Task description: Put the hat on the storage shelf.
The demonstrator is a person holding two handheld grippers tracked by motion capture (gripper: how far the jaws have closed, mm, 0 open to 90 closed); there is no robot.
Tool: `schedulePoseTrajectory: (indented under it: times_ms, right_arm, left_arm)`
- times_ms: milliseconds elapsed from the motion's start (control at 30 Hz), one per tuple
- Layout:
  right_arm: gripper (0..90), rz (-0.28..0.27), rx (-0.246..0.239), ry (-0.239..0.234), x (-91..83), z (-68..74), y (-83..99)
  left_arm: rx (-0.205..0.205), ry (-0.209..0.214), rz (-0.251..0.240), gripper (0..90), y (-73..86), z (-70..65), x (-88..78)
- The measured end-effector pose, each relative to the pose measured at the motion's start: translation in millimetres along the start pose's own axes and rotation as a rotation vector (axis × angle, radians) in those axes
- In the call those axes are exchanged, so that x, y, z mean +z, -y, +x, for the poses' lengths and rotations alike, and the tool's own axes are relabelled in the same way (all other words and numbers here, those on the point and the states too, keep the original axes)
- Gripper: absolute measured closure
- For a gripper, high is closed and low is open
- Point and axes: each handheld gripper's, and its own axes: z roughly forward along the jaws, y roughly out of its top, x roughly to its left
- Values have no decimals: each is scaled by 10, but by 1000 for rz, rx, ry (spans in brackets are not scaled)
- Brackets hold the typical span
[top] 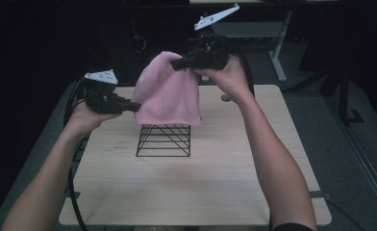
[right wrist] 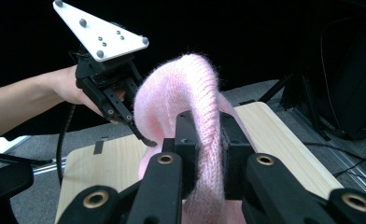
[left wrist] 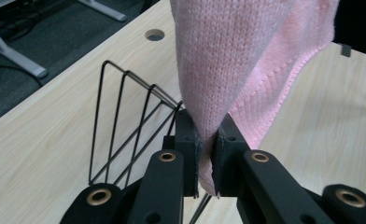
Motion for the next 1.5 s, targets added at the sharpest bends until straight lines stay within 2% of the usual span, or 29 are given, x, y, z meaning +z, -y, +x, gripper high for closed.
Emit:
schedulePoseTrajectory:
  times_ms: [267,433,567,700,900,1067,1167,1367,1500]
  right_arm:
    - [805,-2,7,4,59,-94,34]
    - [803,0,19,-12,107,-136,74]
    - [803,5,10,-24,149,-140,90]
    - [803,0,5,-31,186,-118,127]
    - [802,6,17,-44,218,-121,223]
    - [801,16,19,-56,246,-116,256]
    - [799,23,19,-67,276,-93,262]
    - [794,31,15,-87,332,-53,273]
    - [792,27,9,-93,345,-33,280]
  left_arm:
    - [7,-19,20,824,6,45,67]
    - [19,-30,39,823,28,54,115]
    - [20,-30,53,823,67,66,141]
    - [15,-30,52,823,117,74,158]
    - [33,-36,80,822,152,61,201]
    - [21,-32,85,822,212,66,230]
    - [13,-31,83,822,253,66,227]
    - [38,-49,108,821,283,51,192]
    - [33,-52,101,822,321,42,179]
